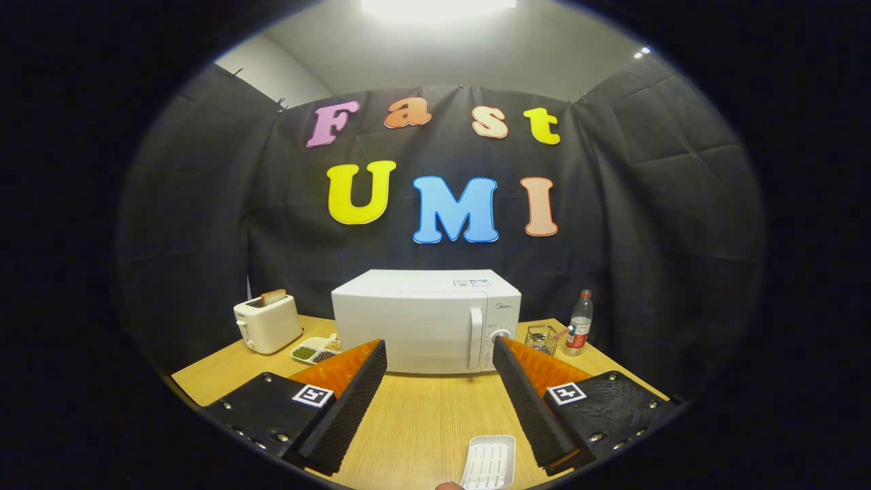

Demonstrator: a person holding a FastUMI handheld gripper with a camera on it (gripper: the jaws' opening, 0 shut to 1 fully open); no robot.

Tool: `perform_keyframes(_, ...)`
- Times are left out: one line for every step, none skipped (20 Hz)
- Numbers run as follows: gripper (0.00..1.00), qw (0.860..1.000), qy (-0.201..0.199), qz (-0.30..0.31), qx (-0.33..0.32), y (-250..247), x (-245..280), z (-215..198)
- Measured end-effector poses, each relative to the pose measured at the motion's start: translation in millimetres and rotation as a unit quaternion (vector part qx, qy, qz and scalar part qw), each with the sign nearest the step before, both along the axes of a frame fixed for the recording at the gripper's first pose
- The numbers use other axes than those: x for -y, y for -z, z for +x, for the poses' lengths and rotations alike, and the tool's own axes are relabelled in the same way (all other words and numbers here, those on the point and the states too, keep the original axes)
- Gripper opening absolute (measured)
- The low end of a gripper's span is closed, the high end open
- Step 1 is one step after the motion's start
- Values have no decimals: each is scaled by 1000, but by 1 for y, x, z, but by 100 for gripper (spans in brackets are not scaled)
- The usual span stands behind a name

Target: Open the microwave, put the food inside, and close the microwave door.

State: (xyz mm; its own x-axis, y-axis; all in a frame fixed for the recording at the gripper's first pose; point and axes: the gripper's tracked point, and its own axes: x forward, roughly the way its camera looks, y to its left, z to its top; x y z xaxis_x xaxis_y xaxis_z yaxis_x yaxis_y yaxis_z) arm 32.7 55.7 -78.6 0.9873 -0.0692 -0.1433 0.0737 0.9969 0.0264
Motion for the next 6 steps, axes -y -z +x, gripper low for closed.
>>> perform_keyframes(99,1000,-1,0,4,-2,-1,-1)
perform_keyframes(98,1000,1,-2,3,-3,0,0)
perform_keyframes(98,1000,1,-2,3,-4,0,1)
perform_keyframes(99,1000,0,-1,4,-8,-1,1)
perform_keyframes(99,1000,-2,3,9,-12,-3,2)
perform_keyframes(99,1000,-4,5,15,-17,-6,2)
